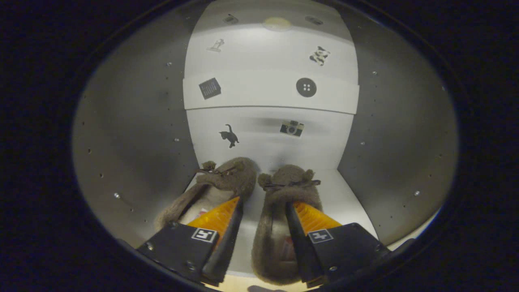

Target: Open the shoe cabinet door, grab the shoes and put them into the shoe cabinet, then close the shoe cabinet door.

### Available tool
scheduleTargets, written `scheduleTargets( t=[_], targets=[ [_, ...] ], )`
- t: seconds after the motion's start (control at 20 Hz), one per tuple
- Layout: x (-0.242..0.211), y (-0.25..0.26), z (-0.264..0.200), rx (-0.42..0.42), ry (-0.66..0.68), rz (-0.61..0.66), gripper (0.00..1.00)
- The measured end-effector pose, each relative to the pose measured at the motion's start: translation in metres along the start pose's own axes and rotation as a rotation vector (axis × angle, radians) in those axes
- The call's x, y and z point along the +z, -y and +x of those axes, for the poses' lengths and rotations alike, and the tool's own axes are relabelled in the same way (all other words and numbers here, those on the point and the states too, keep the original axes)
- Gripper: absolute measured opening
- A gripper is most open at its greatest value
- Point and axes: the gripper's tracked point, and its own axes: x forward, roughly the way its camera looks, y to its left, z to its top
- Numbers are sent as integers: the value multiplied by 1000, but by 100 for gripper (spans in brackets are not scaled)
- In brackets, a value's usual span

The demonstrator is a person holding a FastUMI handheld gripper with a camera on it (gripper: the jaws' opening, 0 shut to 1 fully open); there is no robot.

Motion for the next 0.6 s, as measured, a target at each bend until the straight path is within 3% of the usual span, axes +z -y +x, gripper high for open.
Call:
scheduleTargets(
  t=[0.2, 0.35, 0.6],
  targets=[
    [12, -8, -59, 20, 145, -13, 71],
    [9, -13, -112, 38, 218, -25, 100],
    [-15, -27, -215, 133, 316, 5, 100]
  ],
)
